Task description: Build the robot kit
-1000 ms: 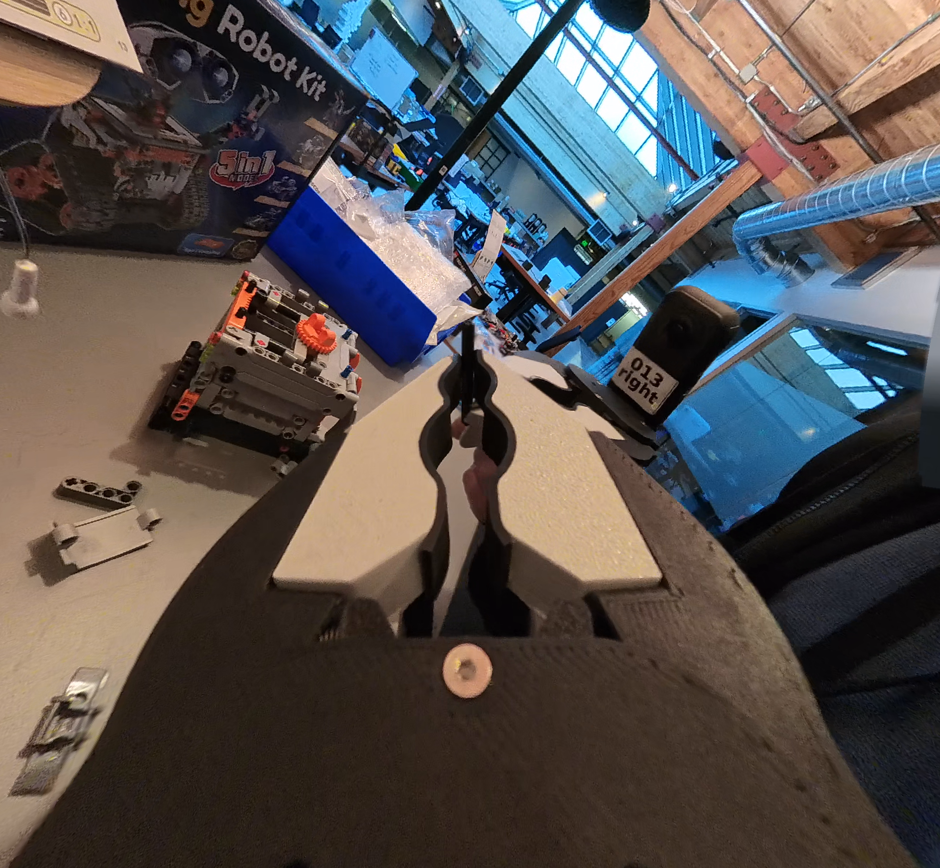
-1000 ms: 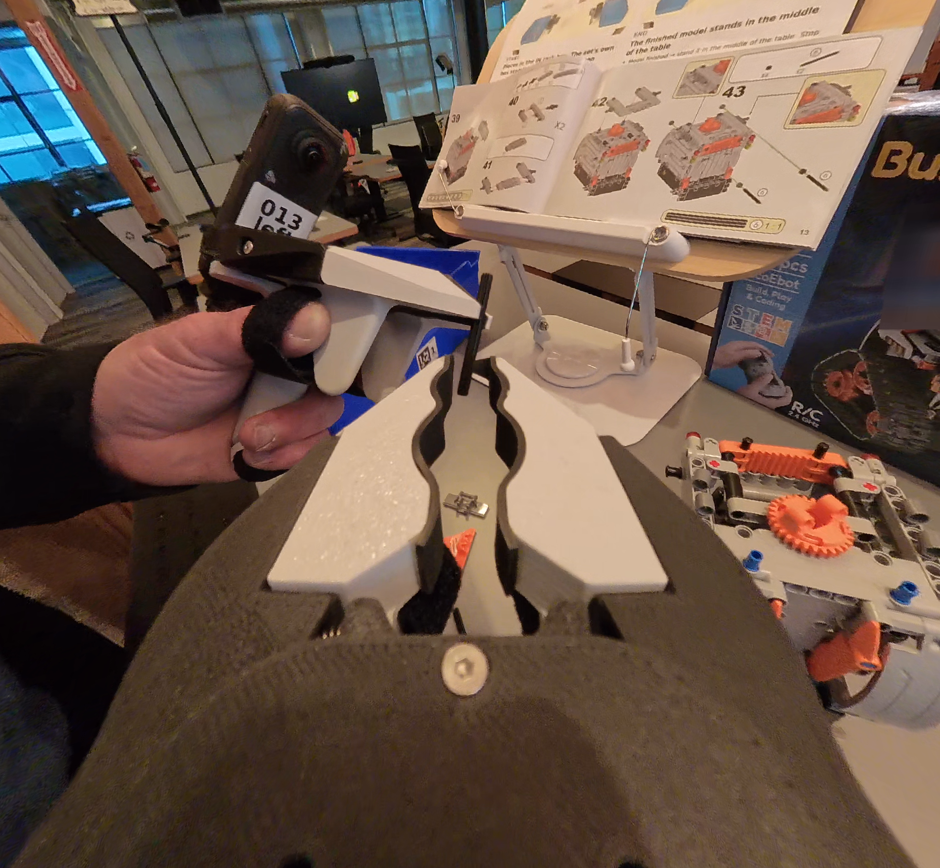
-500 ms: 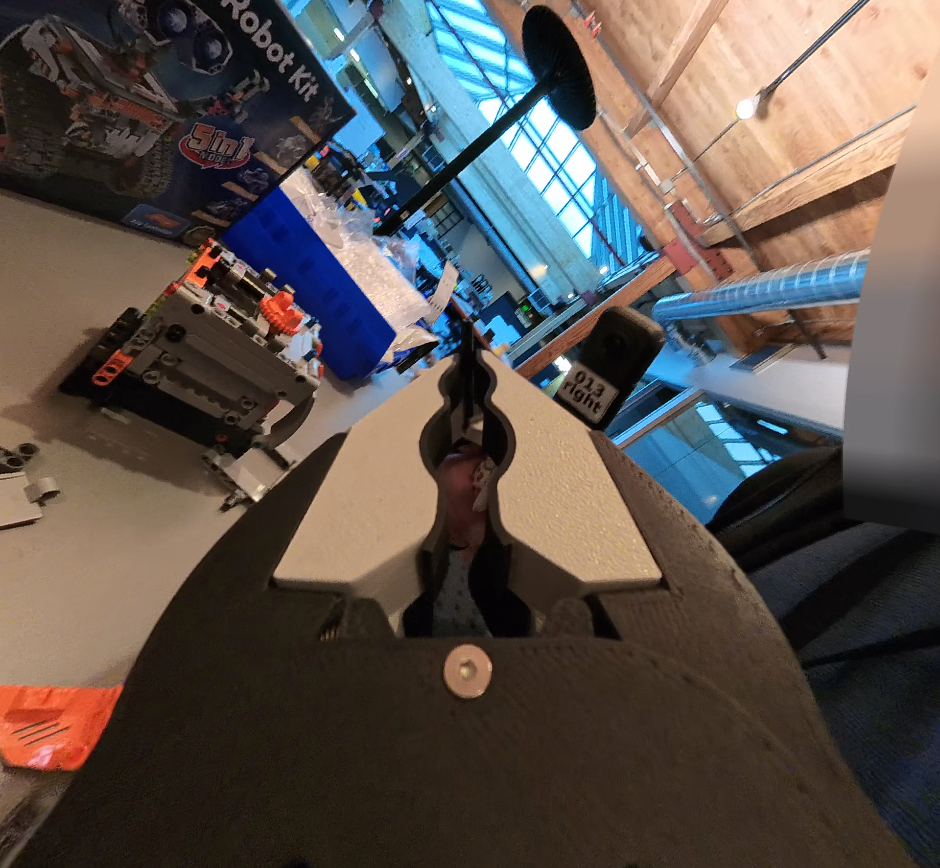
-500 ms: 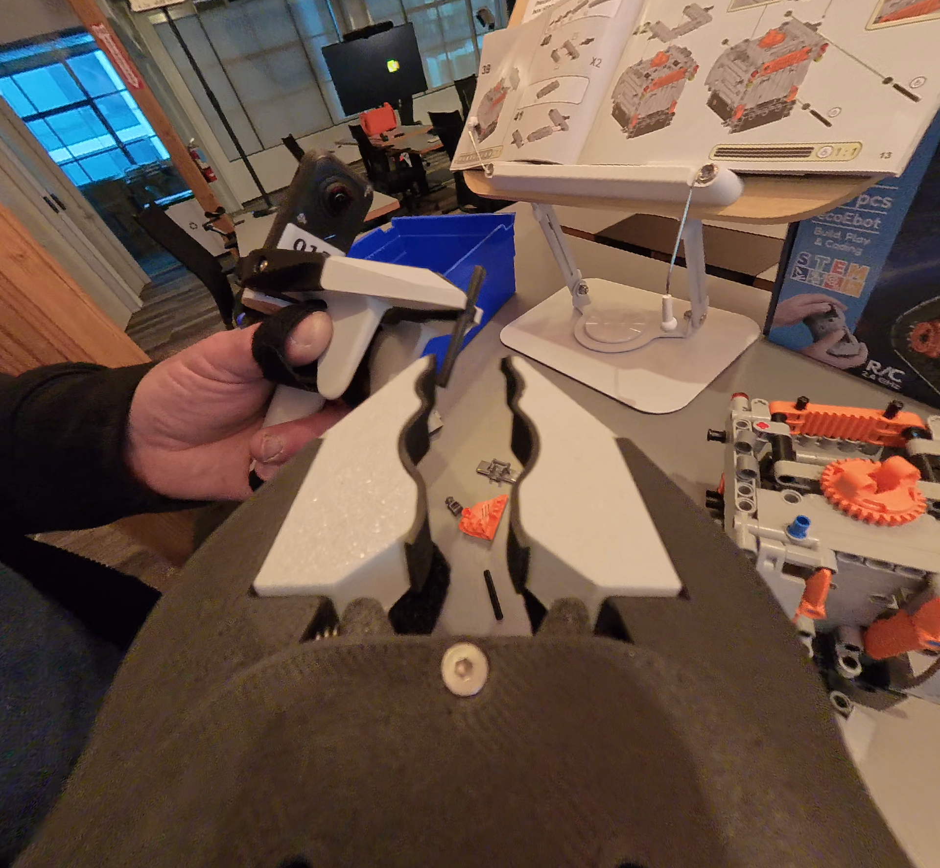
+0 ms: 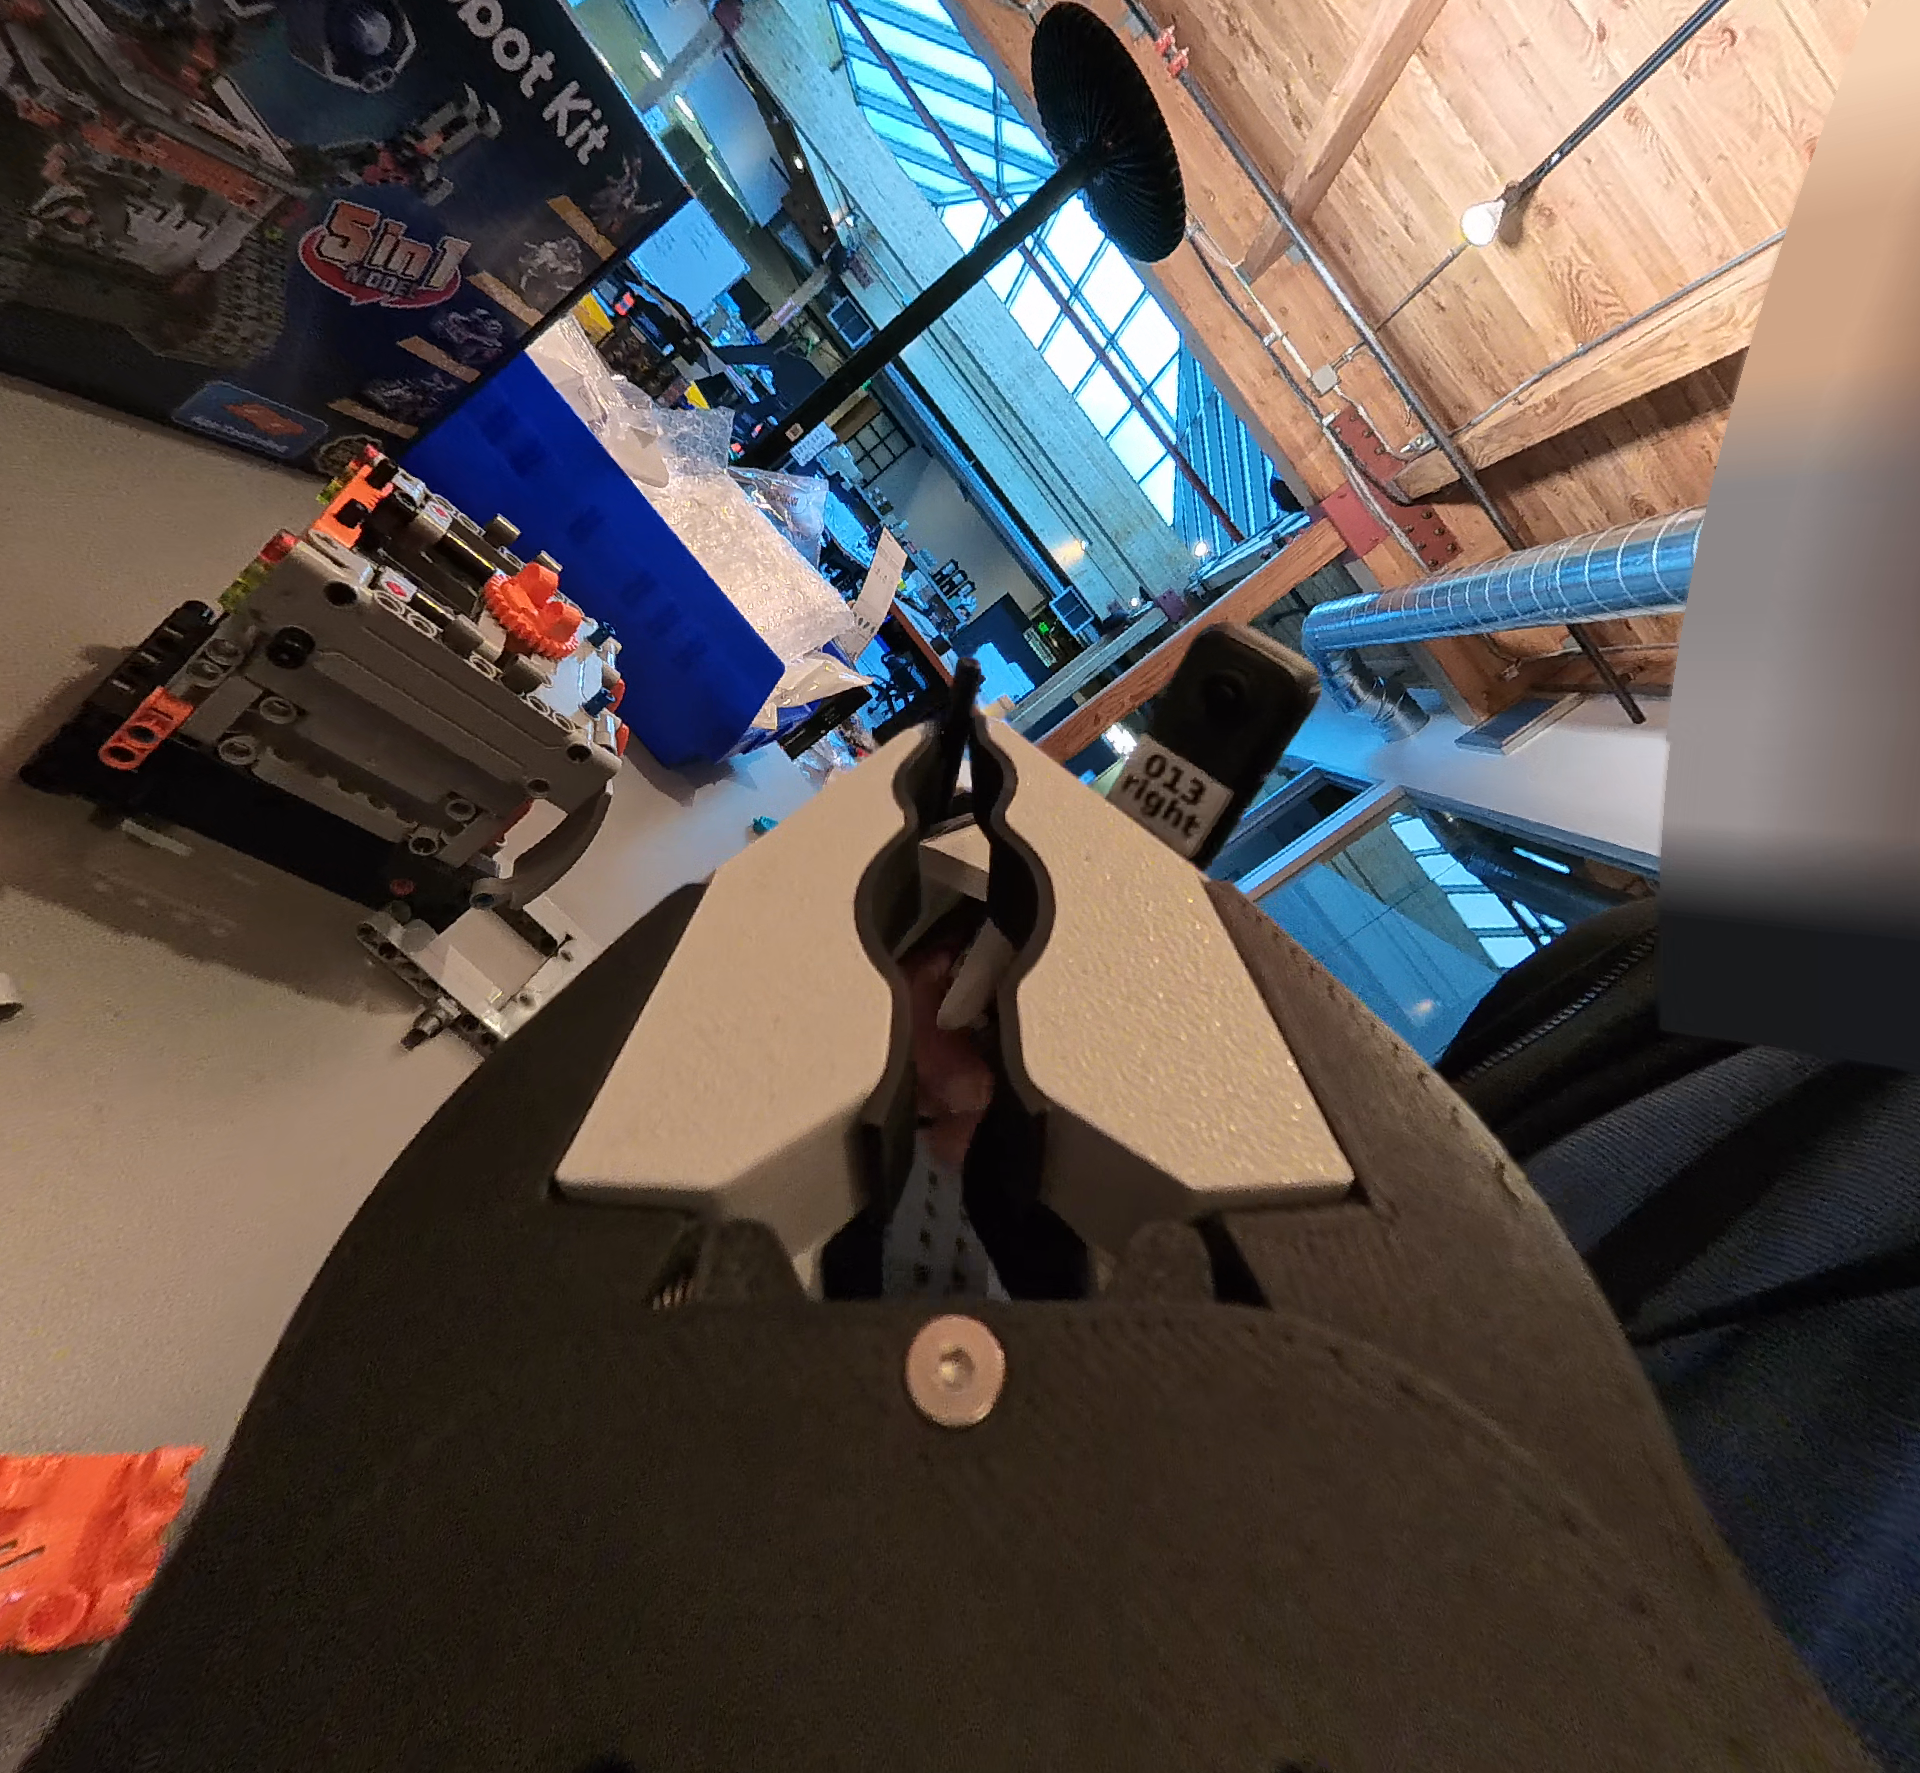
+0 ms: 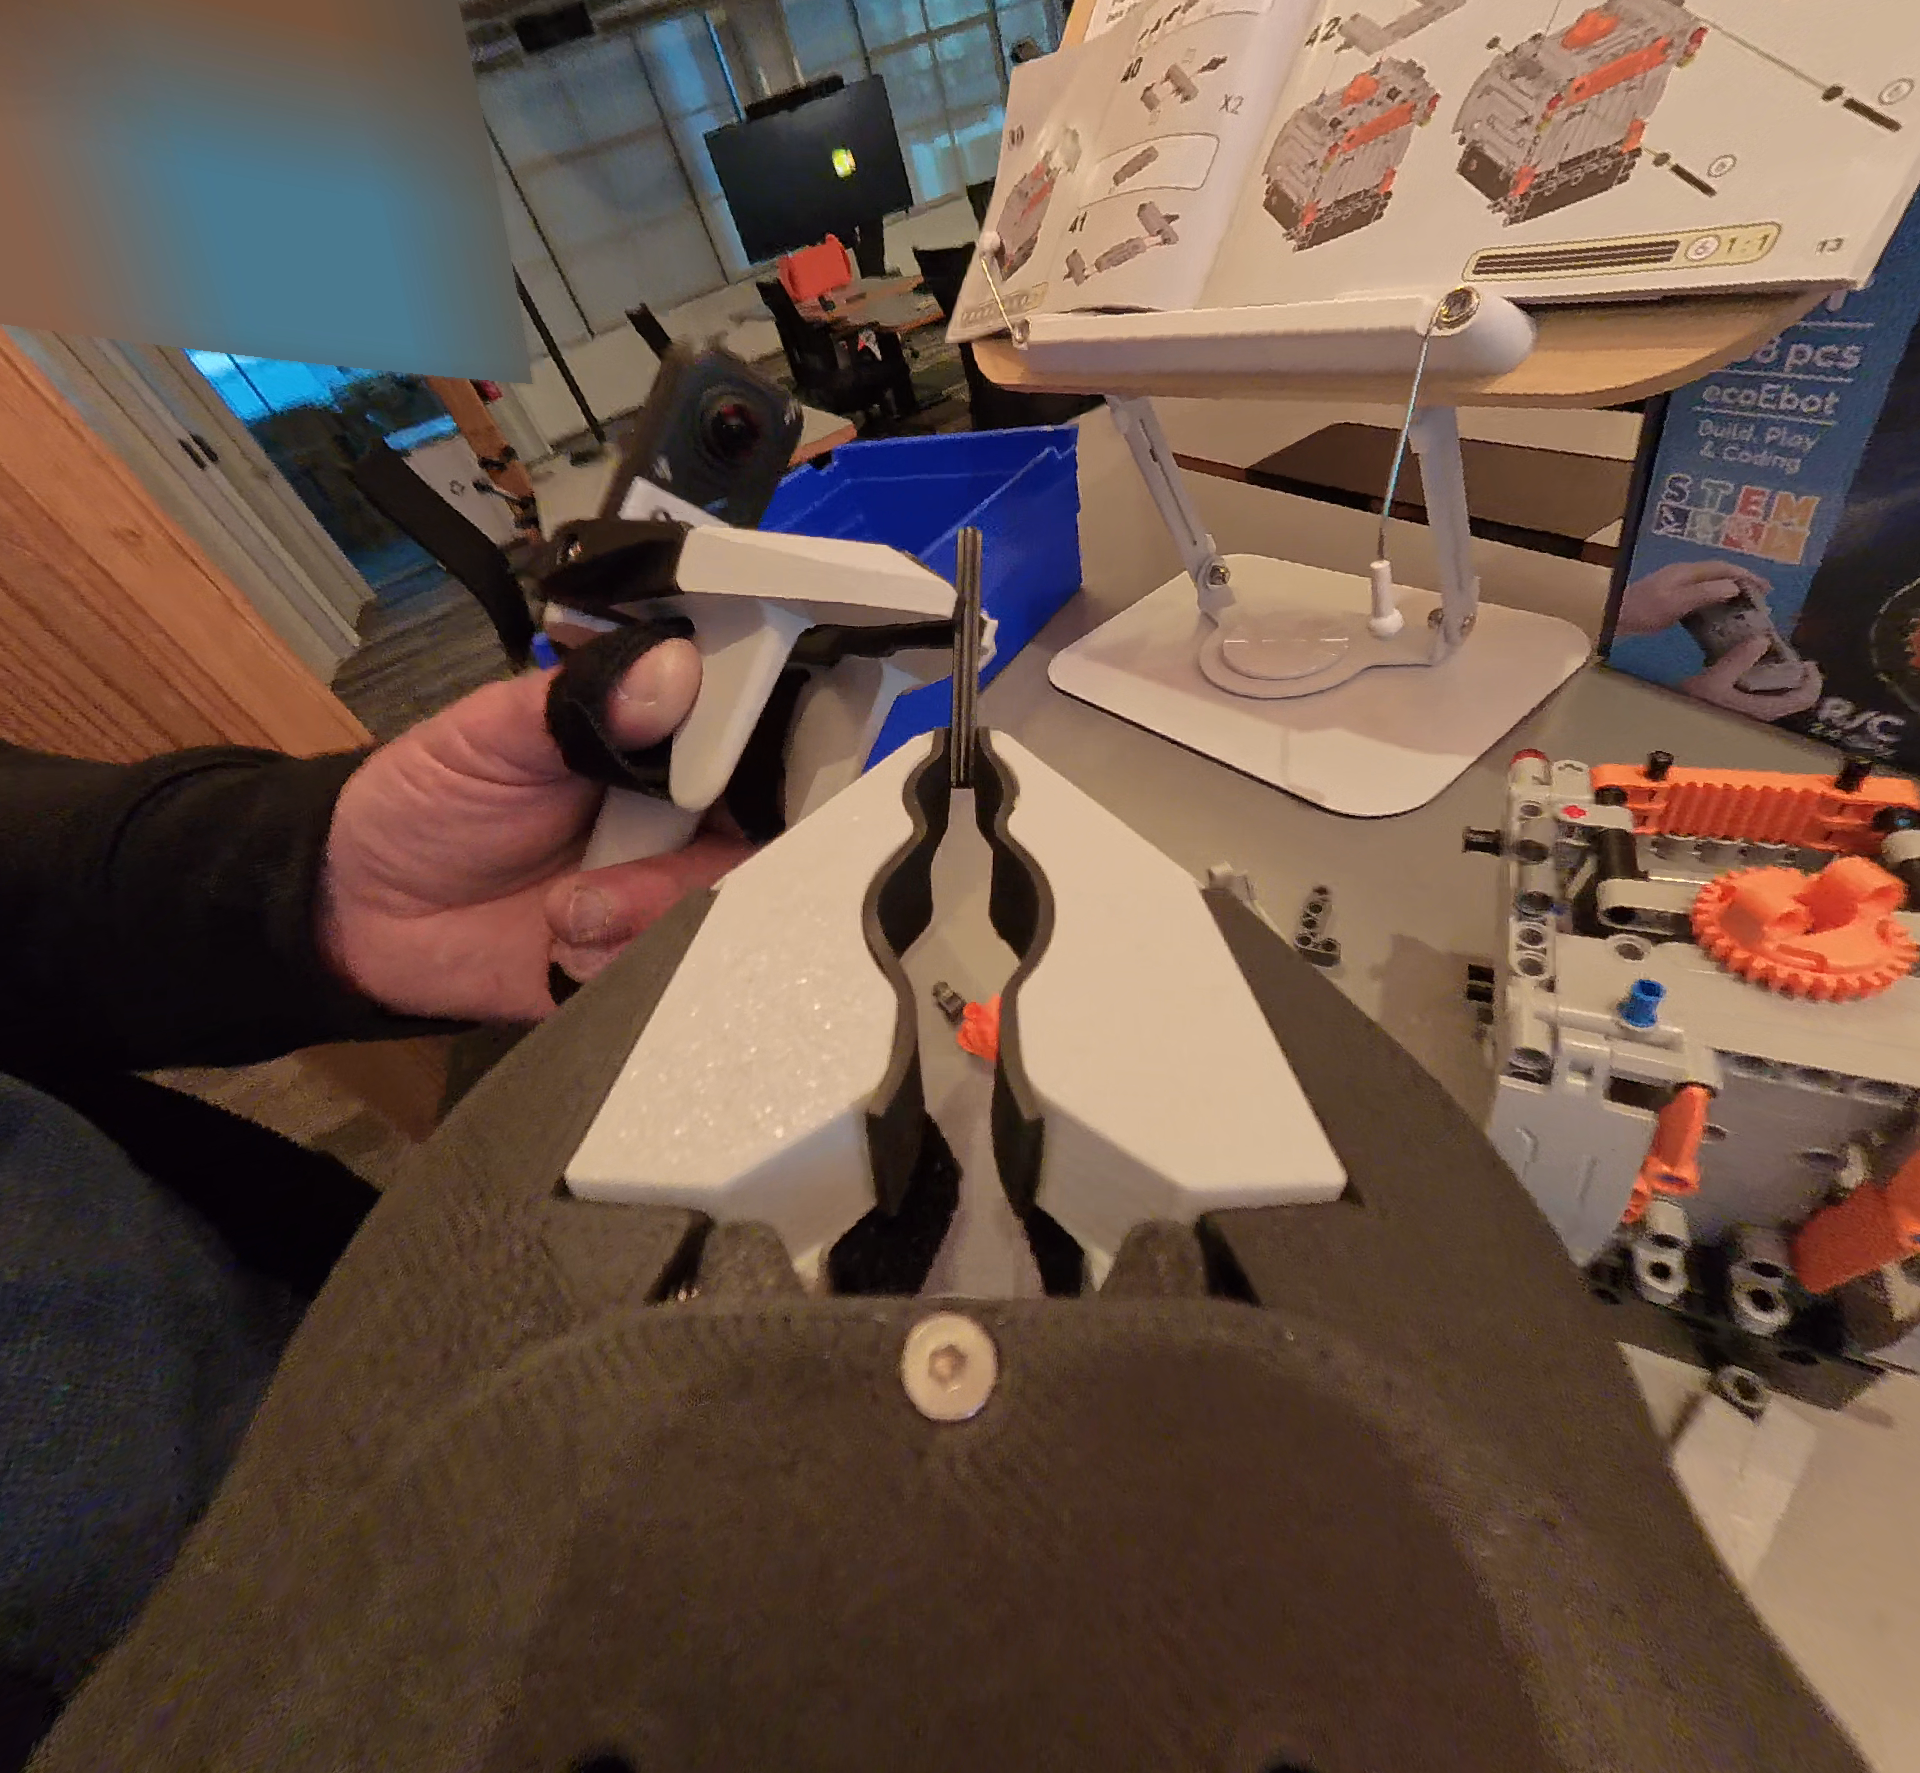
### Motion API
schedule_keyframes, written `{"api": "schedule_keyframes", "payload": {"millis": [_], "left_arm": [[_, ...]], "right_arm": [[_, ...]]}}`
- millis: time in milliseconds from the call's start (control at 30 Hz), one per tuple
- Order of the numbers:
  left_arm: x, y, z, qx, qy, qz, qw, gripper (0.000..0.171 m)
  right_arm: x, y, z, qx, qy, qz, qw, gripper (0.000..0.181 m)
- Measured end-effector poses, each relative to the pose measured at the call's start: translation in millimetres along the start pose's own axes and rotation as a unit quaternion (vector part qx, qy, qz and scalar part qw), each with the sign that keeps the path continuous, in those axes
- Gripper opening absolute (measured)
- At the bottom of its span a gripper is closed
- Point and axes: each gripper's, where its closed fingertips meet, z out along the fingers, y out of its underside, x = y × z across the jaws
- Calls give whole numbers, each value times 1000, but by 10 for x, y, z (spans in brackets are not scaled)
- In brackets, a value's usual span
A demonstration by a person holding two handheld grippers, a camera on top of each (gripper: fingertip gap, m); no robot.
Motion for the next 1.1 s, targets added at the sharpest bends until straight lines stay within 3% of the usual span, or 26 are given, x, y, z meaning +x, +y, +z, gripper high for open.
{"api": "schedule_keyframes", "payload": {"millis": [200, 433, 567, 667, 733, 1100], "left_arm": [[-38, 54, -45, -45, -24, 38, 998, 12], [-16, 174, -70, -124, -16, 64, 990, 1], [86, 86, -55, -74, 13, 28, 997, 0], [76, 83, -67, -29, 29, -18, 999, 1], [86, 106, -74, -14, 41, -39, 998, 0], [110, 184, -57, 0, 57, -68, 996, 1]], "right_arm": [[2, 104, -77, -69, 5, -97, 993, 1], [3, 151, -159, -111, 8, -168, 979, 1], [-47, -37, -190, -43, -8, -115, 992, 2], [-108, -95, -178, -5, -15, -87, 996, 13], [-105, -127, -183, 15, -9, -74, 997, 4], [-142, -78, -157, 18, -44, -38, 998, 2]]}}
